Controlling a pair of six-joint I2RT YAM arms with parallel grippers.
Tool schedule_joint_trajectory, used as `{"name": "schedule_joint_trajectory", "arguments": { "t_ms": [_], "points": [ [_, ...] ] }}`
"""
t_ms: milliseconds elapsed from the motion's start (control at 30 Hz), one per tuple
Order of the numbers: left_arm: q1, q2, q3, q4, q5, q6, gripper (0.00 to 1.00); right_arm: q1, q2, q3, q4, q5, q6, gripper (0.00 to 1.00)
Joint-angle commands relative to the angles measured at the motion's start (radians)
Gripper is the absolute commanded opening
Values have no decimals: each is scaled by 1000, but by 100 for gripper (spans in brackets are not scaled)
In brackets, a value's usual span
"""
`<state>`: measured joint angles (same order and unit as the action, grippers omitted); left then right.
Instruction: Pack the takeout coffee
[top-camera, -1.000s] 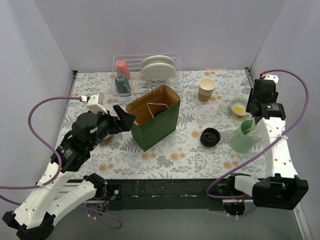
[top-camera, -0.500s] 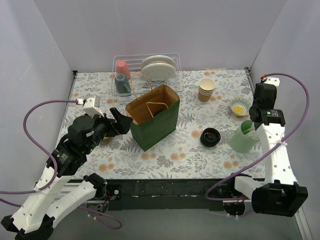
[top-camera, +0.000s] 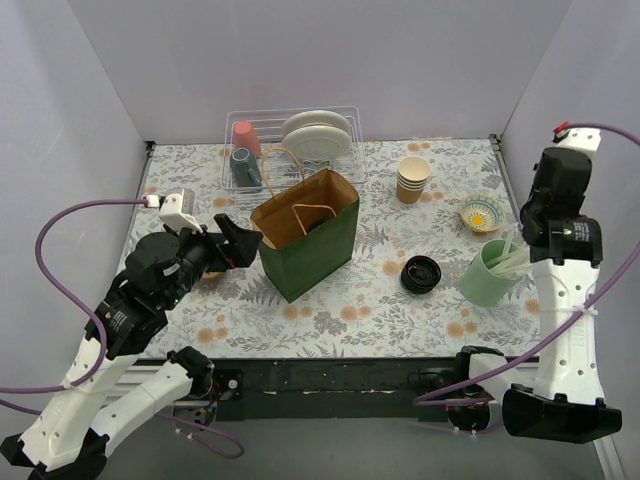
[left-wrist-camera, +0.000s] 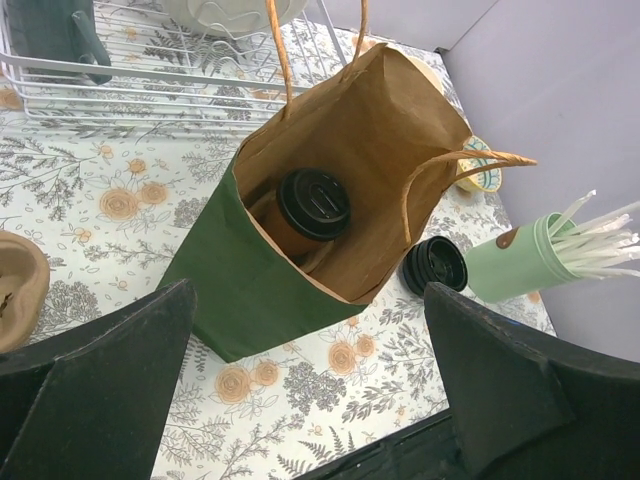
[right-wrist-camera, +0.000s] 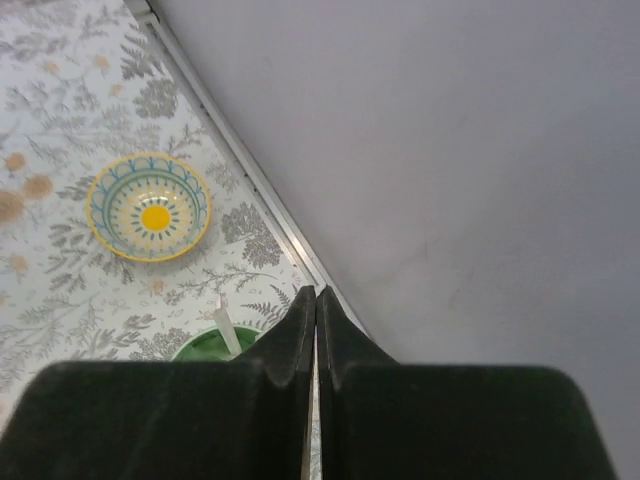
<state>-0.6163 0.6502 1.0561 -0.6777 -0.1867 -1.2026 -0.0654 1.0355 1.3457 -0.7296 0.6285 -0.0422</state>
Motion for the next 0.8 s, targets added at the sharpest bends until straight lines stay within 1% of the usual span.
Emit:
{"name": "schedule_joint_trajectory", "arguments": {
  "t_ms": [0,100,133,233,267,300,333,367,400,433,467,500,567,600,633,667,700,767],
  "points": [
    [1,-18,16,9,15,14,98,1,29,307,-68,-13,-22,1],
    [1,-29,7,21,39,28,98,19,80,452,-91,-52,-42,1],
    [1,-30,5,23,41,29,98,35,89,539,-87,-62,-50,1],
    [1,-26,18,26,24,38,98,64,130,666,-39,-165,-68,1],
    [1,-20,33,27,21,40,98,64,133,682,-22,-265,-70,1],
    [1,-15,41,24,17,40,98,64,138,694,-2,-327,-58,1],
    [1,-12,47,21,18,43,98,90,147,710,10,-389,-42,1],
    [1,-9,60,18,26,51,98,95,168,742,13,-497,-21,1],
    [1,-3,68,7,36,76,98,96,178,753,13,-548,28,1],
    [1,-1,73,1,41,81,98,99,201,765,15,-602,42,1],
    [1,-1,77,-8,38,83,98,101,208,774,19,-700,82,1],
    [1,-4,82,-22,29,84,98,110,215,771,28,-739,143,1],
    [1,-7,87,-32,0,101,98,171,222,748,80,-826,189,1],
    [1,-9,91,-43,-13,113,98,211,221,712,102,-829,217,1],
    [1,-3,99,-51,-25,132,98,304,215,693,120,-823,231,1],
    [1,6,110,-75,-58,143,98,349,210,669,142,-831,243,1],
    [1,14,132,-89,-71,153,98,433,209,629,183,-836,252,1],
    [1,32,153,-109,-100,172,98,522,216,609,194,-811,261,1]
  ]
}}
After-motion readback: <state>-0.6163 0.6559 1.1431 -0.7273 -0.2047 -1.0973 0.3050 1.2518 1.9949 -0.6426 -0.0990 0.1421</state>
